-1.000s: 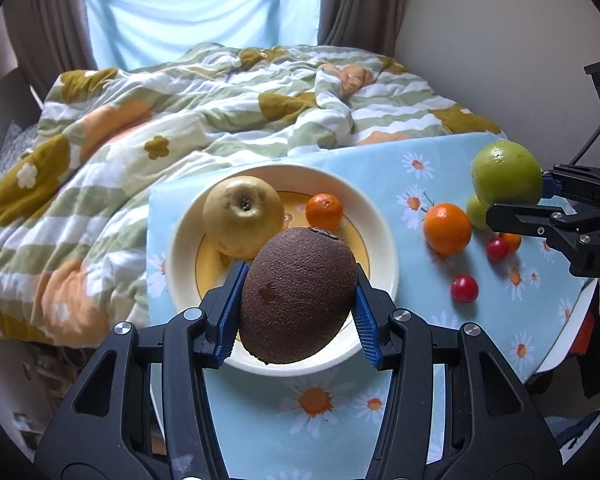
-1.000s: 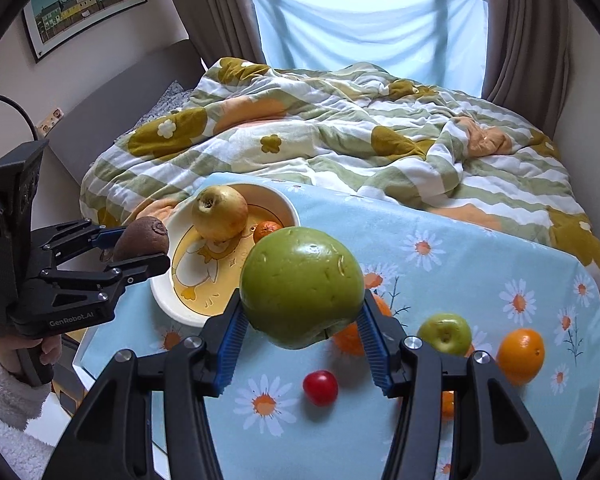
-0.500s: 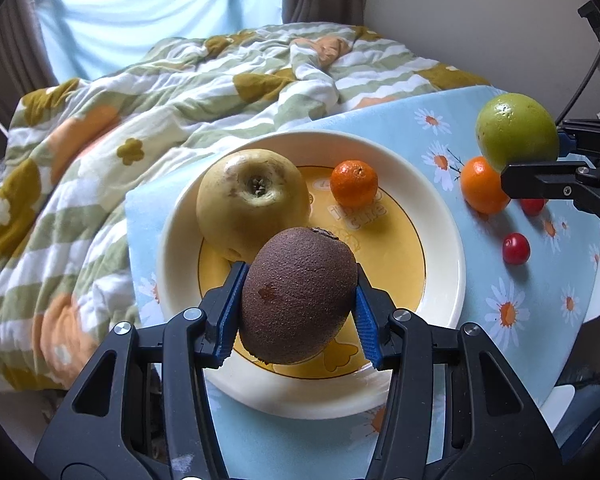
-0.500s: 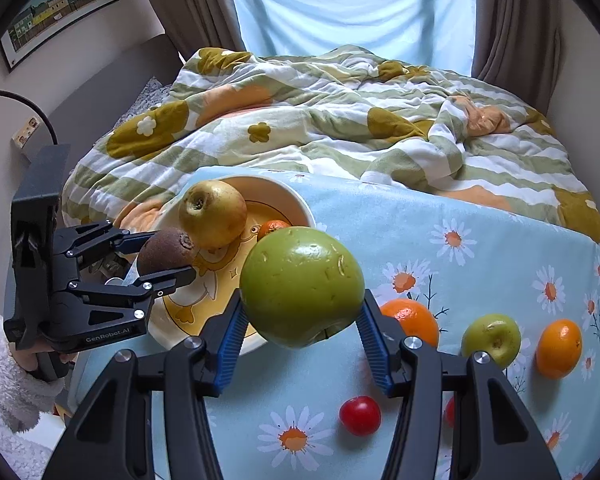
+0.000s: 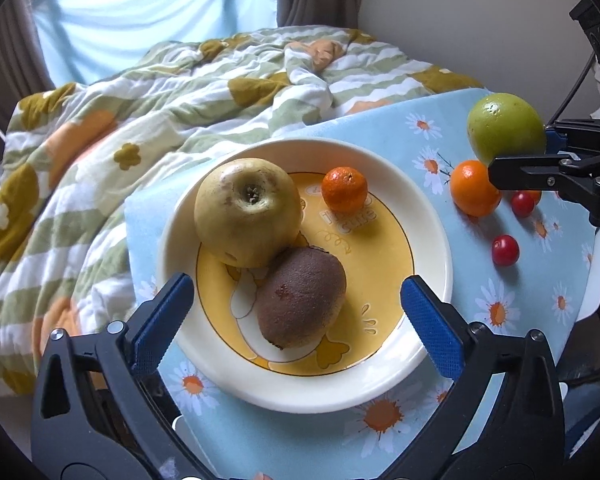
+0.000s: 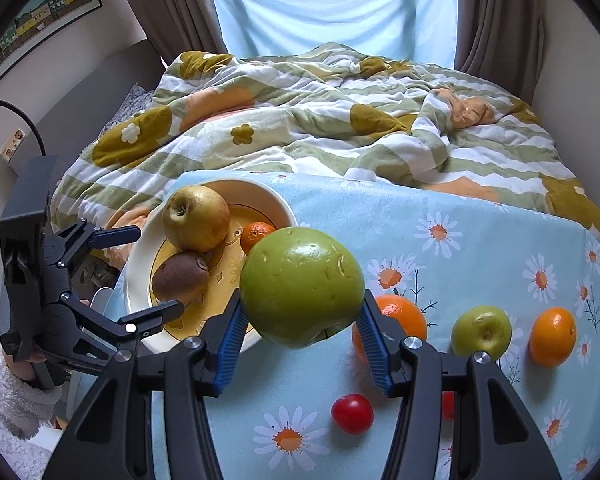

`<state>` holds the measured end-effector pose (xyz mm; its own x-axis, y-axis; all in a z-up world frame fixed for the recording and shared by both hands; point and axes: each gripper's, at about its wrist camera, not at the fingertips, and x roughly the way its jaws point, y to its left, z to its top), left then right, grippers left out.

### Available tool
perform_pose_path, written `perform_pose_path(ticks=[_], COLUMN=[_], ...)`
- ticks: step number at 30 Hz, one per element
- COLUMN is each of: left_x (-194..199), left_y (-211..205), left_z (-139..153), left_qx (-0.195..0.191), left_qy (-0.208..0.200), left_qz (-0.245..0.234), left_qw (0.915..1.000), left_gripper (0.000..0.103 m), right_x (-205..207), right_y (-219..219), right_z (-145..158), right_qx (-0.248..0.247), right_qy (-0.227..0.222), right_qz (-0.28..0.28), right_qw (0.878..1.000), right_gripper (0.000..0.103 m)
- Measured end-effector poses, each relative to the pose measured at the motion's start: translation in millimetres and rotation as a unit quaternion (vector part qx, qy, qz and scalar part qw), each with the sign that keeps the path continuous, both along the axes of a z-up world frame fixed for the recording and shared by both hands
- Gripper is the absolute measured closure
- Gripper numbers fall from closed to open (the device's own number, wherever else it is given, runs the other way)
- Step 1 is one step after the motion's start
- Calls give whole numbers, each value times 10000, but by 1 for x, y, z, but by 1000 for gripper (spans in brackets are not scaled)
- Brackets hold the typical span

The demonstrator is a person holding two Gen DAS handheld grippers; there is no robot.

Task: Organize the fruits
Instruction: 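Place the kiwi in the bowl and open the left gripper, then lower the green fruit into the bowl and open the right gripper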

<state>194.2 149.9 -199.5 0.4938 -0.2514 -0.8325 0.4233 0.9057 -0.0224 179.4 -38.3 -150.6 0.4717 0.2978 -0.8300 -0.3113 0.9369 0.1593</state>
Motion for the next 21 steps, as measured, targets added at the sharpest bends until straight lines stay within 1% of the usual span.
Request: perform_pose_path(ticks=[4,12,17,21], left_x=[-10,-36,-52,-62], left_y=[4,21,29,33], left_z=[11,30,33,30], left_qx=[-4,-239,-282,-321], left_qy=[-1,110,219,307], left_qz=[102,509,853,1124], left_qw=[9999,9984,9957,9927], left_gripper=[0,0,0,0], right_x=[-1,-1,5,8], right_y=[4,23,37,50], right_z=[4,6,-5,-20], right_qx=[-6,-85,-103,-386], right_qy=[-27,-10,54,63], right_qz=[74,458,842,1171], right_qw=[10000,9989,9964,9923], right_gripper=[53,53,53,53])
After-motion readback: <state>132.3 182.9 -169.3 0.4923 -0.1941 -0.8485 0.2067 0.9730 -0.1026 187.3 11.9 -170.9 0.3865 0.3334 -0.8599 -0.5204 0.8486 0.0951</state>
